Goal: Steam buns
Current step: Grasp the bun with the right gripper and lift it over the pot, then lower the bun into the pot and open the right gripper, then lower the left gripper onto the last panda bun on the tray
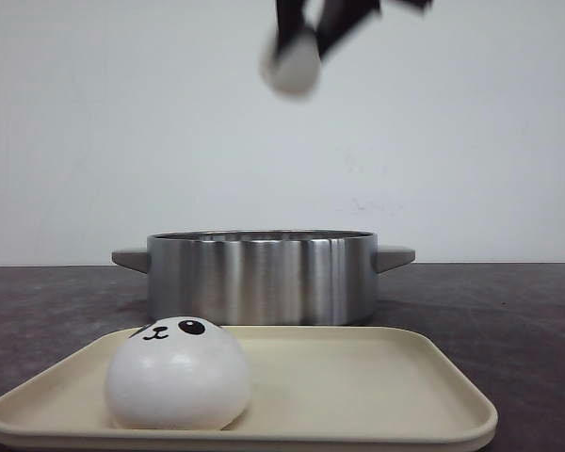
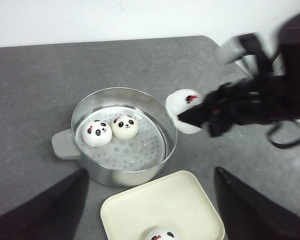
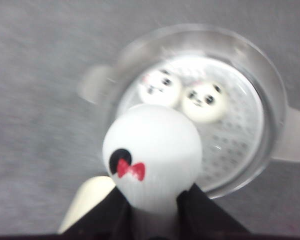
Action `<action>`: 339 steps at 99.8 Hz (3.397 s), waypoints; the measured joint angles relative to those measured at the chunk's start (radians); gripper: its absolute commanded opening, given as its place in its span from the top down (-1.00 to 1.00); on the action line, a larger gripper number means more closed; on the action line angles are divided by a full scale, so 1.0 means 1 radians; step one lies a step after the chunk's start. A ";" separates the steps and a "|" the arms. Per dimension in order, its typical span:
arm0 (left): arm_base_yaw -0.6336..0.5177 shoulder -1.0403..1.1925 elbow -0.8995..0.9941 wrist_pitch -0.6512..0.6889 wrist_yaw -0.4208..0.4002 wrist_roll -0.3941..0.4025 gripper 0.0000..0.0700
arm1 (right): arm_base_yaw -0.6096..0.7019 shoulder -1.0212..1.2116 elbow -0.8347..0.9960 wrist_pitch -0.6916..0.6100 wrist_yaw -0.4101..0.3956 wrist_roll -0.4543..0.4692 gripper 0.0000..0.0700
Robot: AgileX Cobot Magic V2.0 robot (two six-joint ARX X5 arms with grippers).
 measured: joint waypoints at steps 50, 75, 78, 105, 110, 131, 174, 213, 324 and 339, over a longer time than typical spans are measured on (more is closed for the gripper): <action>0.000 0.000 0.000 -0.022 0.000 0.000 -0.36 | -0.111 0.269 -0.004 0.040 -0.078 -0.048 0.99; 0.000 0.000 0.000 -0.026 0.000 0.000 -0.36 | -0.111 0.302 -0.004 0.039 -0.108 -0.048 0.92; 0.000 0.000 0.000 -0.026 0.000 0.000 -0.36 | -0.111 0.306 -0.004 0.037 -0.109 -0.048 0.78; 0.000 0.000 0.000 -0.026 0.000 0.000 -0.36 | -0.111 0.311 -0.004 0.023 -0.111 -0.049 -0.22; 0.000 0.000 0.000 -0.026 0.000 0.000 -0.36 | -0.111 0.311 -0.004 0.026 -0.111 -0.049 -0.23; 0.000 0.000 0.000 -0.026 0.000 0.001 -0.36 | -0.111 0.311 -0.004 0.027 -0.109 -0.053 -0.23; 0.000 0.000 0.000 -0.026 0.000 0.003 -0.36 | -0.112 0.311 -0.004 0.026 -0.108 -0.083 -0.64; 0.000 0.002 0.000 -0.029 0.000 0.003 -0.36 | -0.133 0.311 -0.003 0.036 -0.105 -0.145 -0.67; -0.215 0.555 -0.436 0.215 0.163 -0.155 -0.94 | 0.107 -0.597 -0.005 -0.016 0.113 -0.211 1.00; -0.220 0.676 -0.436 0.195 0.163 -0.109 -0.93 | 0.107 -0.596 -0.005 -0.064 0.133 -0.211 1.00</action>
